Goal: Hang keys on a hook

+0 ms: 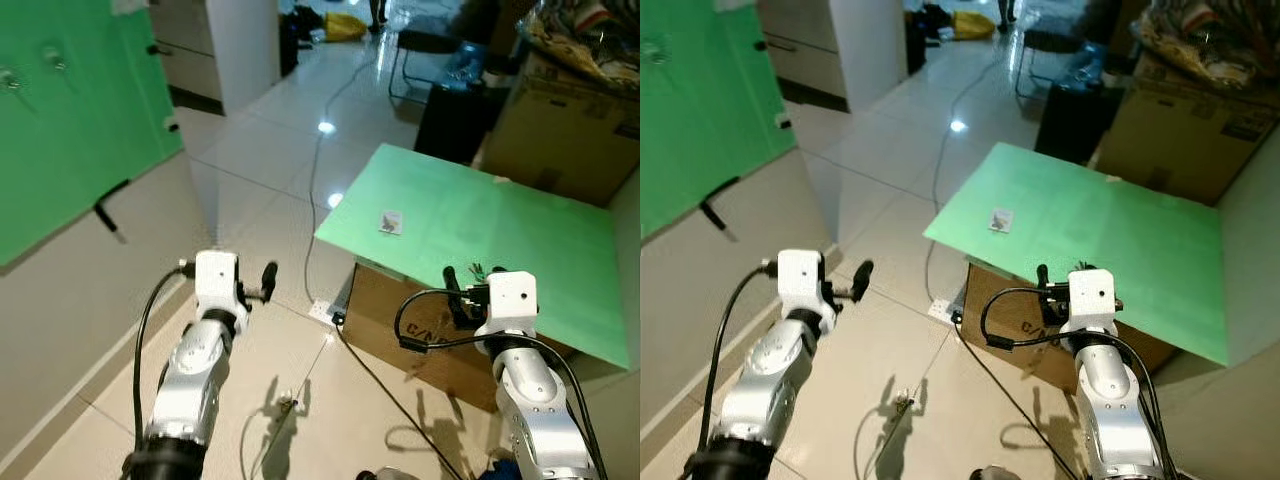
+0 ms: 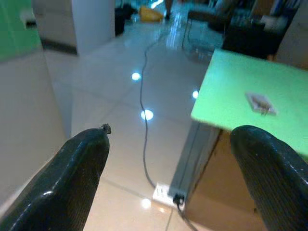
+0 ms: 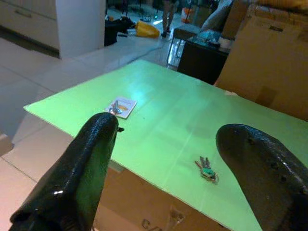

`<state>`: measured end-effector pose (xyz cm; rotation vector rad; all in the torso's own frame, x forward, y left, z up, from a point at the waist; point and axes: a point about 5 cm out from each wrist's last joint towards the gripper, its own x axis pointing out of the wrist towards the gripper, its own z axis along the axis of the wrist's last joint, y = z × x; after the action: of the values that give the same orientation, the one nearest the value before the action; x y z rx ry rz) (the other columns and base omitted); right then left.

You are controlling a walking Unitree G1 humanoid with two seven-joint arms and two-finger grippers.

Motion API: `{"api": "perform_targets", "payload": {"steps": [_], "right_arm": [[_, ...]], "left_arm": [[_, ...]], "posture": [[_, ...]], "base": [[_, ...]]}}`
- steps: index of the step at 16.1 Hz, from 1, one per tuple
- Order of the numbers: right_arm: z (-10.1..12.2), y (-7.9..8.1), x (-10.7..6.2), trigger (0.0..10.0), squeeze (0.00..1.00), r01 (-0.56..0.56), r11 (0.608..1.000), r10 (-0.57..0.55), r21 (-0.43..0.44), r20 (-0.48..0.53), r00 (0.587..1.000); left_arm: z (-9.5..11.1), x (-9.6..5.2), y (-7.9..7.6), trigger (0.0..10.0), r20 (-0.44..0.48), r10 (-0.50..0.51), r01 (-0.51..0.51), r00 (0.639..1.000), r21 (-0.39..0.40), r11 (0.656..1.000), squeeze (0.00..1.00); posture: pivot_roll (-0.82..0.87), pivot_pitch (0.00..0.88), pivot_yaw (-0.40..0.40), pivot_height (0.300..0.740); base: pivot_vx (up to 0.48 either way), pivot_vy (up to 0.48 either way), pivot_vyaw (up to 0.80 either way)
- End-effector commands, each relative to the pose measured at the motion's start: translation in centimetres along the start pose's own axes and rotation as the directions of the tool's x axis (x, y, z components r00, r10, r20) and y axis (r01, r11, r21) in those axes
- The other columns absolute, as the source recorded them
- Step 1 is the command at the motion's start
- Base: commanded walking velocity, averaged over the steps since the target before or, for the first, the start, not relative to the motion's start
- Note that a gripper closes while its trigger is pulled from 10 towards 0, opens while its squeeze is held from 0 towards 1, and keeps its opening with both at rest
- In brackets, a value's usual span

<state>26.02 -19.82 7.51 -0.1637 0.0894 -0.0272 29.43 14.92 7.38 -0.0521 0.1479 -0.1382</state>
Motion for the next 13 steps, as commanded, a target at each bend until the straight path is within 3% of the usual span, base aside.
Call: {"api": "perform_targets", "payload": {"steps": [1,8,10,11,13], "right_arm": [[0.1,-0.6,-0.1,10.0,1.00,0.024,1.000,-0.024,0.001,0.013,1.000],[-1.1,-1.0,-0.7,10.0,1.00,0.056,0.998,-0.055,0.039,-0.032,0.998],[-1.5,-0.7,-0.5,10.0,1.00,0.035,0.999,-0.036,-0.022,-0.063,0.997],[-1.4,-0.5,-0.3,10.0,0.00,0.033,0.999,-0.035,-0.034,-0.058,0.998],[-1.0,-0.3,0.1,10.0,0.00,0.034,0.999,-0.036,-0.041,-0.043,0.998]], "left_arm": [[0.4,0.6,-0.6,10.0,0.011,-0.041,0.041,0.999,0.024,0.999,0.00],[1.5,1.6,-1.7,10.0,0.072,-0.105,0.099,0.992,0.078,0.992,0.00],[1.8,1.5,-2.1,10.0,0.097,-0.141,0.137,0.985,0.048,0.989,0.00],[1.9,1.5,-2.6,10.0,0.108,-0.170,0.167,0.979,0.040,0.985,0.00],[2.1,1.5,-3.3,10.0,0.124,-0.217,0.216,0.968,0.022,0.976,0.00]], "posture": [[-0.07,0.000,-0.004,0.724],[-0.09,0.000,0.015,0.724],[-0.09,0.000,0.016,0.724],[-0.09,0.000,0.016,0.724],[-0.09,0.000,0.022,0.724]], "base": [[0.000,0.000,0.00],[0.000,0.000,0.00],[0.356,0.000,0.00],[0.480,0.000,0.00],[0.480,0.000,0.00]]}}
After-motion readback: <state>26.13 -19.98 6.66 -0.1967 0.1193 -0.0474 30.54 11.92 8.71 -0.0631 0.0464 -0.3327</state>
